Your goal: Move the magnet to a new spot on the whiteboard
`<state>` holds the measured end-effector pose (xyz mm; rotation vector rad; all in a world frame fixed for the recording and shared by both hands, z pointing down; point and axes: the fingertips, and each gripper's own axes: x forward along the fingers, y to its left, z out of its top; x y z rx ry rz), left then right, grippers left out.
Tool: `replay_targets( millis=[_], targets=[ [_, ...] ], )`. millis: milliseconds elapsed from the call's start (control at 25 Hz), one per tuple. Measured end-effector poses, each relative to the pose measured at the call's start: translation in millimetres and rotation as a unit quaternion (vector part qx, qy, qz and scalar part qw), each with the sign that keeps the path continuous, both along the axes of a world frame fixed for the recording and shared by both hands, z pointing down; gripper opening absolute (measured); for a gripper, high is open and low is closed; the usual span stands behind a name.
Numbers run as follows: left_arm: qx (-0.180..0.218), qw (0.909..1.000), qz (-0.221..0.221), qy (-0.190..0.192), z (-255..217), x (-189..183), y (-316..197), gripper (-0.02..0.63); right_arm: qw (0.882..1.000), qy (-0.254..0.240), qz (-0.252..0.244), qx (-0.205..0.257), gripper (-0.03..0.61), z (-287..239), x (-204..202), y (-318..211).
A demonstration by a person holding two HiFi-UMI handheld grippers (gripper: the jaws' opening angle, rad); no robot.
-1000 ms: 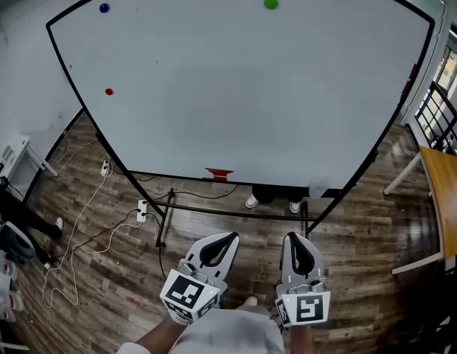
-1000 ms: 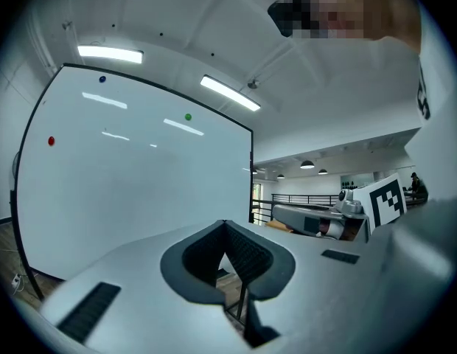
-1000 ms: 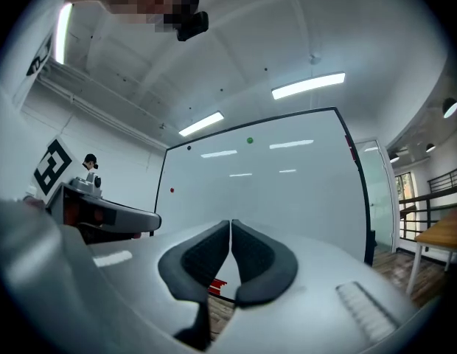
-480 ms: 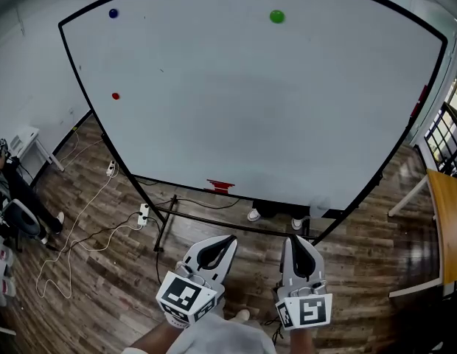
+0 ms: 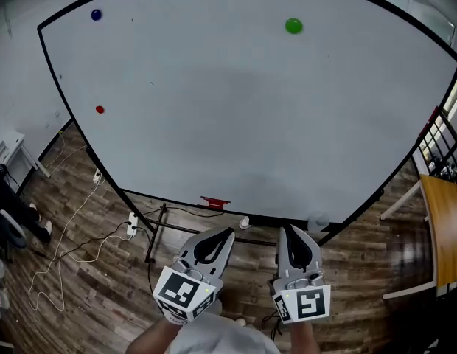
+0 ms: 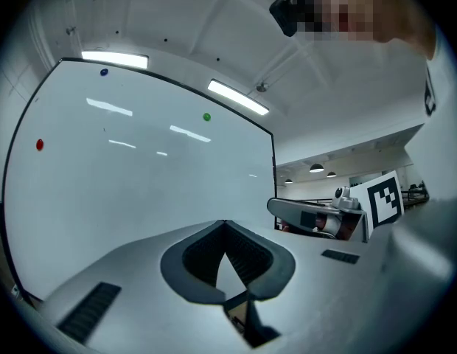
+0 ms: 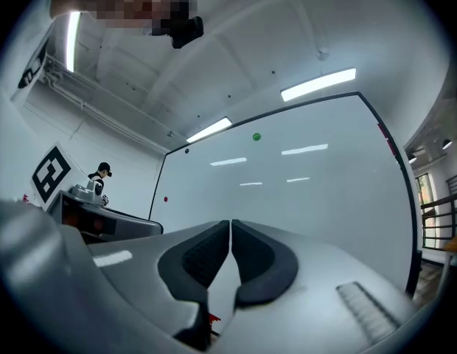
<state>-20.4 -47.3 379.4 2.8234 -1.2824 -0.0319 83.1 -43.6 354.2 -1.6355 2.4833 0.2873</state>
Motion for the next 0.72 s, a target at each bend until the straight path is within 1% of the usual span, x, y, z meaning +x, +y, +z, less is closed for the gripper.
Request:
replay_targets(
  millis=[160,360,560,720],
  targets=[
    [0.004,0.9998,0.020,0.003,-8,-10,-47,0.002,1.000,0.001,0.023,0.003,0.006,-10,-6,-41],
    [0.016,0.9986,0.051,0.001,-27,-11,-99,0.002,0.999,0.002,0.043,0.026,0.006,-34,-17,-89],
    [0.024,0.9978,0.061,-0.003,-41,-5,-128,0.002,0.998,0.005,0.043,0.042,0.006,-53,-21,-117],
    [0.021,0.9981,0.058,0.000,-46,-1,-138,0.002,0.998,0.010,0.037,0.041,0.006,-59,-21,-128]
  ],
)
